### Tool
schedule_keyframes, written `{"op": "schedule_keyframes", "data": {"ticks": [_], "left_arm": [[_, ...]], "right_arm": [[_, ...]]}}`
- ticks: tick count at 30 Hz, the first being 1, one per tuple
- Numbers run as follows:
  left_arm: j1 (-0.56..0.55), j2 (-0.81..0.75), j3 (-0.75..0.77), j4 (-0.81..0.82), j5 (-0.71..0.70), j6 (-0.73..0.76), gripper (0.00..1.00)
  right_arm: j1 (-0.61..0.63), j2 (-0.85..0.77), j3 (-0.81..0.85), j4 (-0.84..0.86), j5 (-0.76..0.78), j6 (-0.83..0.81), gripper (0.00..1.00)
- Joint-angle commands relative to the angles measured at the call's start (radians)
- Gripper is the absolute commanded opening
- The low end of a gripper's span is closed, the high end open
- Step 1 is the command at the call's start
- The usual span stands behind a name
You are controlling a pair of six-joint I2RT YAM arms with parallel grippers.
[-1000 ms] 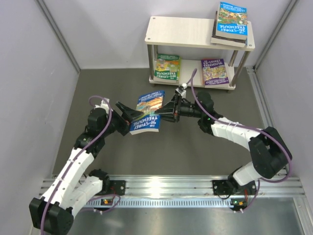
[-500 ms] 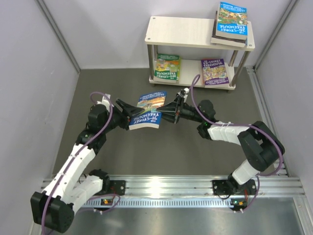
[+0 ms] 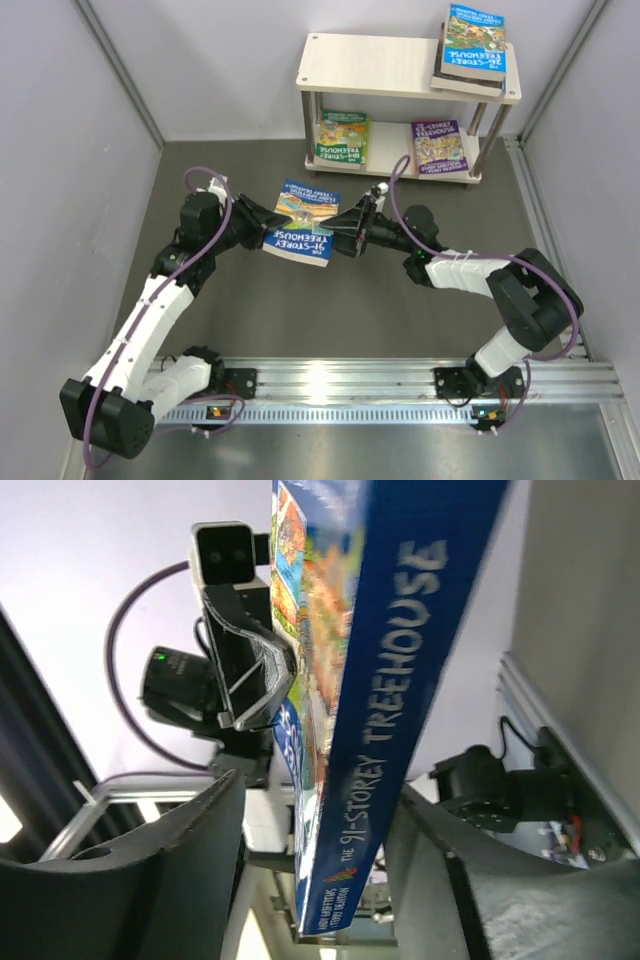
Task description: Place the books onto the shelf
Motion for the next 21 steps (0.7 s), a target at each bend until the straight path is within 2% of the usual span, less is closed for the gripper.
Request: {"op": "schedule_keyframes", "data": {"ticks": [1,5,11,14,19,21], "left_arm": [[-0.002,0.017,0.045,-0.118,-0.106,0.089,0.0],[-0.002,0.032,0.047,-0.132,-0.129,0.077,0.0],[-0.002,0.035,0.094,-0.207,-0.232,0.083,0.0],[-0.002,0.037,0.113,-0.239,-0.27,0.097,0.0],[-0.002,0.043,0.111,-0.256,-0.296,0.107,0.0],[-0.002,0.051,0.12,-0.265,-0.303,0.118,0.0]], "right_arm": [[0.039,-0.062,0.095,-0.076,0.006,-0.104,0.56],[0.082,-0.026,0.141,-0.074,0.044,-0.061,0.64],[0.137,-0.016,0.157,-0.052,0.124,0.028,0.64],[0.15,-0.032,0.178,-0.094,0.15,0.037,0.63],[0.15,-0.072,0.216,-0.238,0.193,0.002,0.54],[0.148,-0.08,0.232,-0.288,0.198,-0.021,0.46]]}}
